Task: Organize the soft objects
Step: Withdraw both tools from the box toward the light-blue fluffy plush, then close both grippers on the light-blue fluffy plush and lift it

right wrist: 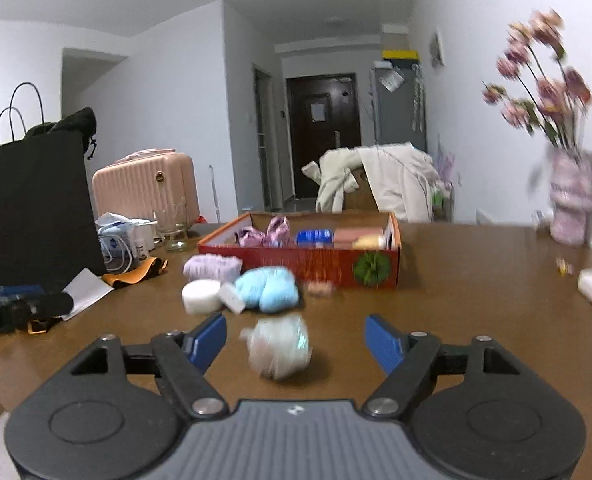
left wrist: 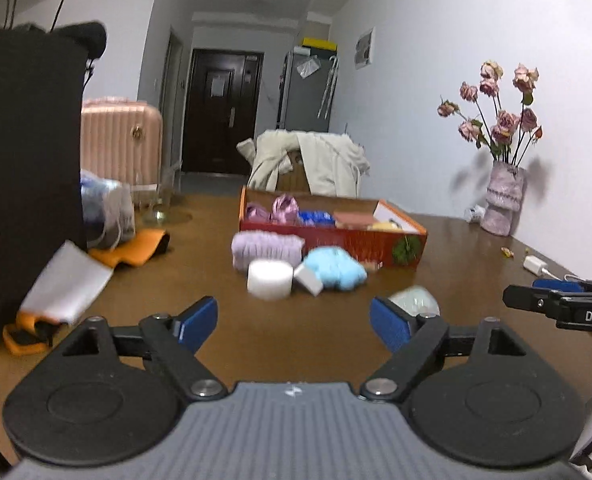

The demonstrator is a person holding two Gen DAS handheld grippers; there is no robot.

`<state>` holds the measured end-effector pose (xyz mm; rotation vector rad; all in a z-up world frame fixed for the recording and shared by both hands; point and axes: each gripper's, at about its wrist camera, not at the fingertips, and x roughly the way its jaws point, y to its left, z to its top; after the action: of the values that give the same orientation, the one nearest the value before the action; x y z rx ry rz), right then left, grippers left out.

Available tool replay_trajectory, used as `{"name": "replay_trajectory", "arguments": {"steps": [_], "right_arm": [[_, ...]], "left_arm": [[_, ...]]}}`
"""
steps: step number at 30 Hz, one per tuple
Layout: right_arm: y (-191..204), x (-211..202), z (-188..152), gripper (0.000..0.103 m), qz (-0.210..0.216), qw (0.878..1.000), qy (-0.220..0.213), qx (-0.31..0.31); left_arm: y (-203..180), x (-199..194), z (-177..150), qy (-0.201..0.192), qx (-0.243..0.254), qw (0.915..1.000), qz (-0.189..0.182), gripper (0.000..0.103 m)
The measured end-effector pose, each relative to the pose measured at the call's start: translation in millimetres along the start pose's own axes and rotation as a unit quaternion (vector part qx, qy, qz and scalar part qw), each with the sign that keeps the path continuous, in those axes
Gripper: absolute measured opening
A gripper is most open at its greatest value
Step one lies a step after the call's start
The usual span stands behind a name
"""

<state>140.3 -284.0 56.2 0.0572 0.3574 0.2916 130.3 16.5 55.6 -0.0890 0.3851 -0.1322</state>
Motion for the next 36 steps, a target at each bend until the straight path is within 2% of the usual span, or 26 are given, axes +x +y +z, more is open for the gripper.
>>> {"name": "replay_trajectory", "arguments": {"steps": [5, 9, 13, 15, 21, 24, 28, 33, 36], "right_arm": [[7, 1, -16, 0.075, 0.007, 1.000, 0.017, -0.001], [6, 15, -15, 0.074, 0.011, 1.000, 0.027, -0.001], [3, 31, -12, 0.074, 0.007, 0.999, 0.035, 0.005], [2, 40, -10, 0.068, 0.006, 0.999, 0.040, 0.007], [-5, 73, -1, 0.066, 0.012, 0.999, 0.049, 0.019], [-14, 96, 12, 0.066, 0.027, 0.998, 0.054, 0.030], [-26, 145, 38, 0.066, 0.063, 0.995, 0.068, 0.042], [-40, 223, 63, 0.065, 0.111, 0.984, 0.115, 0.072], [-39, 263, 66, 0.064, 0.119, 0.980, 0.141, 0.074]], "left_arm": [[-1, 4, -7, 0.013, 0.007, 0.9999, 0.005, 0.086], [-7, 18, -5, 0.019, 0.011, 0.9998, -0.001, 0.086], [-8, 39, -5, 0.036, 0.010, 0.9993, -0.007, 0.086], [-8, 51, -5, 0.044, 0.008, 0.9990, -0.007, 0.086], [-5, 88, 1, 0.061, 0.003, 0.9981, -0.009, 0.084], [-8, 111, 11, 0.063, 0.005, 0.9976, -0.029, 0.076], [-13, 155, 31, 0.069, -0.002, 0.9957, -0.061, 0.059], [-17, 208, 51, 0.085, 0.007, 0.9919, -0.094, 0.057], [-16, 234, 55, 0.101, 0.011, 0.9902, -0.096, 0.053]]}}
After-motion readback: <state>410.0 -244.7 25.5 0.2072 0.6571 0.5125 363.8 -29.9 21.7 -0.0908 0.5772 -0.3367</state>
